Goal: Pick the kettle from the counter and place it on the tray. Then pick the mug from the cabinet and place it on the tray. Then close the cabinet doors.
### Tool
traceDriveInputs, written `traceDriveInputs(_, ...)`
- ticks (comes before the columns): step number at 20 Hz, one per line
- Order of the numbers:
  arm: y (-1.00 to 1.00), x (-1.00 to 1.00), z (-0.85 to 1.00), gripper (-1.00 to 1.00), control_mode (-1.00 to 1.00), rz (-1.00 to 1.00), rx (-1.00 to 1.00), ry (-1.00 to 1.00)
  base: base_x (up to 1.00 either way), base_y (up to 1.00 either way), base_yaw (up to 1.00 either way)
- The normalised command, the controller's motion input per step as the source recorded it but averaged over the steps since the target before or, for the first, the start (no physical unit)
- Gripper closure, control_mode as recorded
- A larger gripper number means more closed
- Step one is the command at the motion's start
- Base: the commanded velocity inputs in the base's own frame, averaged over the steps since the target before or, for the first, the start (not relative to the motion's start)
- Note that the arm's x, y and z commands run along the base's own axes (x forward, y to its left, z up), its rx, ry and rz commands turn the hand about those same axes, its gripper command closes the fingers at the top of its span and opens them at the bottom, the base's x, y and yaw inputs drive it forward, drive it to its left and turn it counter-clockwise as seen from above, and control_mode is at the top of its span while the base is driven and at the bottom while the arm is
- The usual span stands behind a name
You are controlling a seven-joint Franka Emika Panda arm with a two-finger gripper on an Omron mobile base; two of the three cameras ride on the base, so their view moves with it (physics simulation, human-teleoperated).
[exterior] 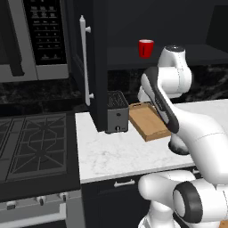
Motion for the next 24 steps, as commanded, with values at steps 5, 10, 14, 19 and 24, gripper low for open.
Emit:
traceDriveInputs(5,-0.06,-0.06,-0.04,-1.0,-1.0,0.0,0.0,-0.01,0.0,0.0,0.0)
traceDriveInputs(10,-0.71,-0.16,-0.15,-1.0,-1.0,0.01,0.03,-0.05,0.0,0.0,0.0)
traceDriveInputs(14,-0.93,-0.06,-0.38,-1.0,-1.0,0.0,0.07,0.0,0.0,0.0,0.0)
traceDriveInputs(19,-0.84,-0.04,-0.39,-1.0,-1.0,0.0,0.06,0.0,0.0,0.0,0.0)
traceDriveInputs(24,-0.67,-0.15,-0.21,-1.0,-1.0,0.0,0.06,0.0,0.0,0.0,0.0)
